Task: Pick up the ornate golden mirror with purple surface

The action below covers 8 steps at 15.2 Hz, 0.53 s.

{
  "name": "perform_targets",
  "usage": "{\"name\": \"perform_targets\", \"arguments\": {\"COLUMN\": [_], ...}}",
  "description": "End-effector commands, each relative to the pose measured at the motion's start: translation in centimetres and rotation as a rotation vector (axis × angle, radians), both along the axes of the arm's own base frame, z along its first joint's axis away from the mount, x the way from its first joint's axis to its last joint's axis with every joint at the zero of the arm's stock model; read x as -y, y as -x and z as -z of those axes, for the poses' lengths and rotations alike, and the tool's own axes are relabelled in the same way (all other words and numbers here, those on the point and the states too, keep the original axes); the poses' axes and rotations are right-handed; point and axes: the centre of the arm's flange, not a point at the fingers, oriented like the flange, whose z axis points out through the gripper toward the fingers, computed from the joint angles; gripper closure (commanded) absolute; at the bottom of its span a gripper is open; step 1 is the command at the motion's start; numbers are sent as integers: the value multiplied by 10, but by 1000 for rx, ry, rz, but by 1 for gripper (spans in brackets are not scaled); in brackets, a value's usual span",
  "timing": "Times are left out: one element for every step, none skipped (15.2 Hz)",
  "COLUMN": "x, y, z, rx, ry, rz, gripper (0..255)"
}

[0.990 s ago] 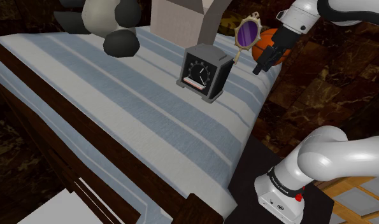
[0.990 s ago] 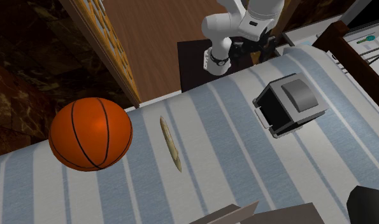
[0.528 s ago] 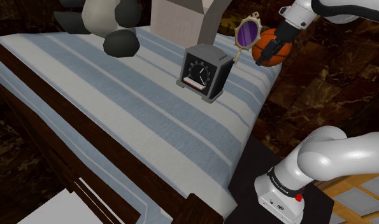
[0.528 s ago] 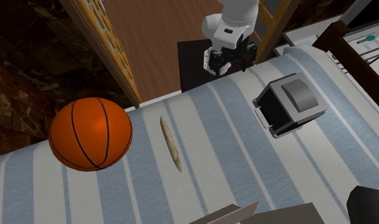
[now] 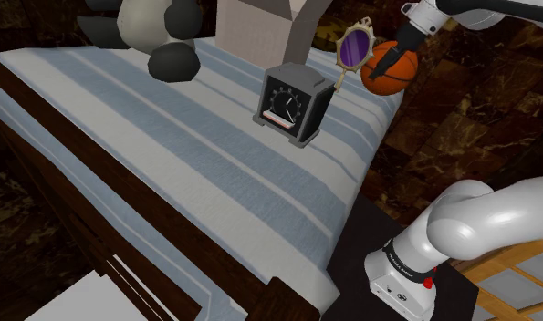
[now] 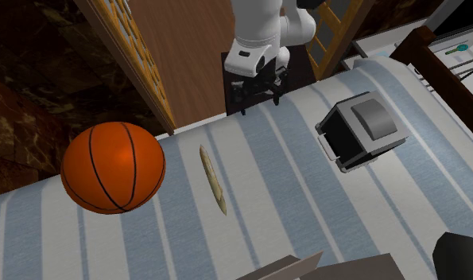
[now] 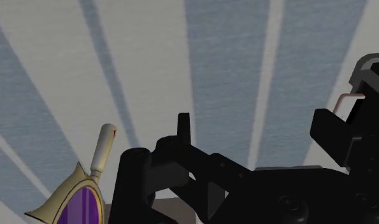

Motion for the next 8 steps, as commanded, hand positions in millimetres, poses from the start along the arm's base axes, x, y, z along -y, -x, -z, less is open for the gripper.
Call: {"name": "perform_targets", "arguments": {"x": [24, 35, 46, 57, 68, 79, 90, 101], "y": [-11, -16, -22, -28, -34, -40, -46, -52], "z": [-5, -6, -8, -10, -12, -14, -16, -18], "rx": [22, 33, 43, 54, 65, 75, 86, 96], "ry": [5, 6, 7, 8, 10, 11, 12, 13], "rz": [-23, -33, -43, -54, -64, -75, -85, -95], "gripper": [0, 0, 0, 0, 0, 0, 0, 0]}}
